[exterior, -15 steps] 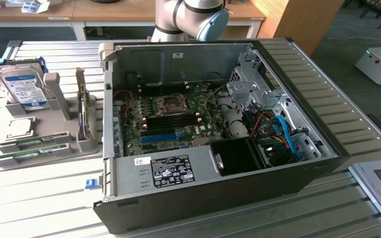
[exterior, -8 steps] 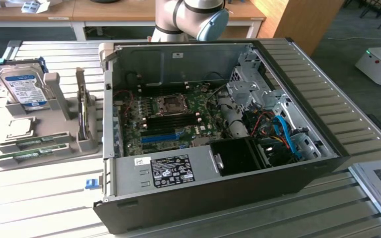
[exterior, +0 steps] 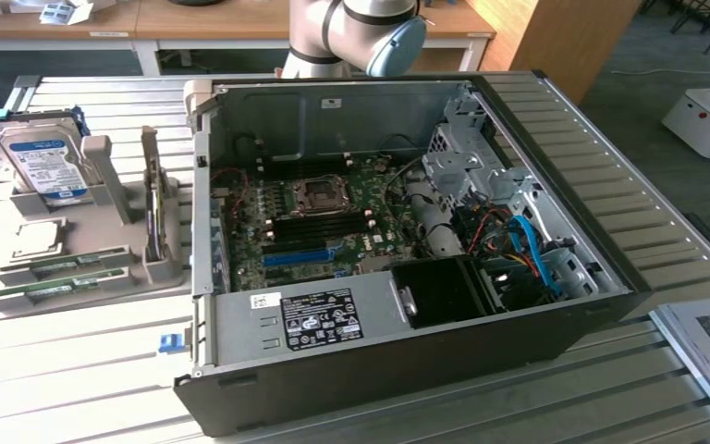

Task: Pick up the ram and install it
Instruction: 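Pick up the ram and move it above insertion slot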

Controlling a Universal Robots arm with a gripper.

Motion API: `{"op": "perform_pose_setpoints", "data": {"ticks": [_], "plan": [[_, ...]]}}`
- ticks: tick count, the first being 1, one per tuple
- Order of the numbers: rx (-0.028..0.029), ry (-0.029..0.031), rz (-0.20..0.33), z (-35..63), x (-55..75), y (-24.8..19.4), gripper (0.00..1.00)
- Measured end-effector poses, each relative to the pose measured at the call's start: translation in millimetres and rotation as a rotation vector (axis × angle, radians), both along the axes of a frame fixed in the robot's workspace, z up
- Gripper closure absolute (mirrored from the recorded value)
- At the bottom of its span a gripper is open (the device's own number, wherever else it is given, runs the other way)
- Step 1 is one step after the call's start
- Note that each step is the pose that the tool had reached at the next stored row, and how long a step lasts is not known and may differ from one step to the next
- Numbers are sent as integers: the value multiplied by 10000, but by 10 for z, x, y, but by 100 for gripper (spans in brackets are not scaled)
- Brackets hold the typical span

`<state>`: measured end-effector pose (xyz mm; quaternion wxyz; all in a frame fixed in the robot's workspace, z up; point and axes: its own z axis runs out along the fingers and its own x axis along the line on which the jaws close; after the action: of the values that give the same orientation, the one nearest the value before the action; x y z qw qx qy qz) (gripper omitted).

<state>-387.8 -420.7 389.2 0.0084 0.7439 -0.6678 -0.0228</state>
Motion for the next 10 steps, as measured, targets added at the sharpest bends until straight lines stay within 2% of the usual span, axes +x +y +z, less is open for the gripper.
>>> {"op": "perform_pose_setpoints", "data": {"ticks": [10], "plan": [[0,0,-127,0,0,0,69]]}}
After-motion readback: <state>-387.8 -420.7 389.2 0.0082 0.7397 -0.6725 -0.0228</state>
